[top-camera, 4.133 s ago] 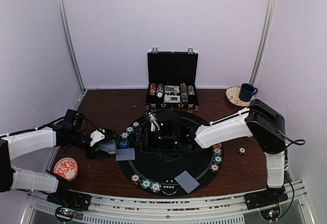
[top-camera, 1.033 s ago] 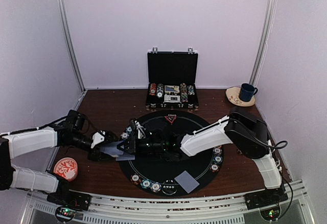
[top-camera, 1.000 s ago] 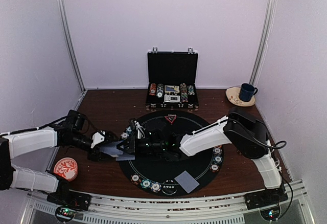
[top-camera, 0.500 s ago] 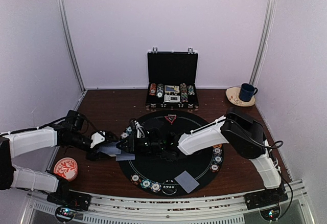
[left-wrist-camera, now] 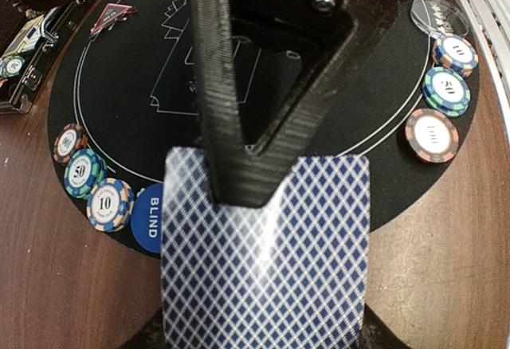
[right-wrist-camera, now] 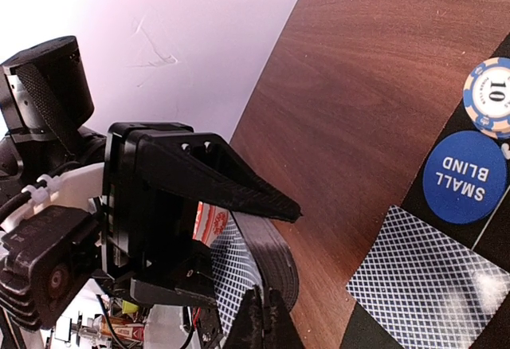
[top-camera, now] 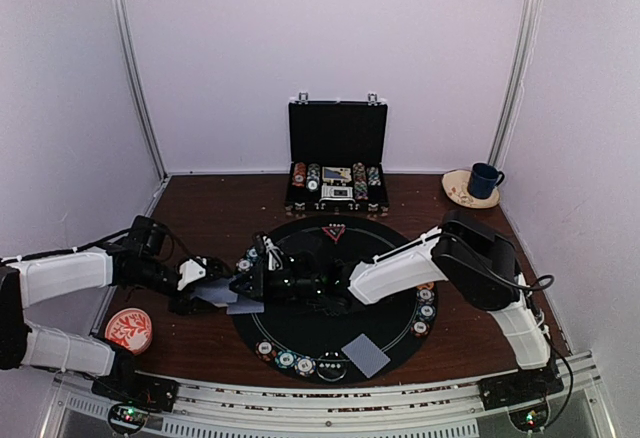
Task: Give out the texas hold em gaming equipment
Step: Pick up the poker card from the face-down deck piles.
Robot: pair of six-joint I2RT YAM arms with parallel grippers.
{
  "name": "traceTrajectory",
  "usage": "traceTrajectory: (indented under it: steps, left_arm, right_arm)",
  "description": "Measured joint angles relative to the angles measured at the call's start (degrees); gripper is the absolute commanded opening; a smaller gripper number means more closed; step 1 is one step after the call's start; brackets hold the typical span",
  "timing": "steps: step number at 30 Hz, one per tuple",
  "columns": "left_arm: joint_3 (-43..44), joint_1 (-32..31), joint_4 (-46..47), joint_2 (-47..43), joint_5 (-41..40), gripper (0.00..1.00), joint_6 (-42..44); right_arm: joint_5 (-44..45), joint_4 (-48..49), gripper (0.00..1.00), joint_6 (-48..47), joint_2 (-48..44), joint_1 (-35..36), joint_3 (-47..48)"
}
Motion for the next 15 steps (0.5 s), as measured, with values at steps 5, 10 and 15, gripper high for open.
traceTrajectory:
  steps: [5,10,15]
  left_arm:
    - [-0.02,0.0,-0.33,0.15,-0.33,0.1,-0.17]
    - [-0.02,0.0,-0.22,0.28,-0.98,0.1,-0.42]
    - [-0.02,0.0,-0.17,0.28,-1.25,0.1,-0.59]
  right_arm:
    - [-0.24,4.13,0.0,0.37,-1.99,-0.85,-5.84]
    - [-0.96,6.49,0.0,0.35,-7.08,-2.71,-12.72]
    - [-1.03,8.96,0.0,0.31,-11.67,-4.46,-17.53]
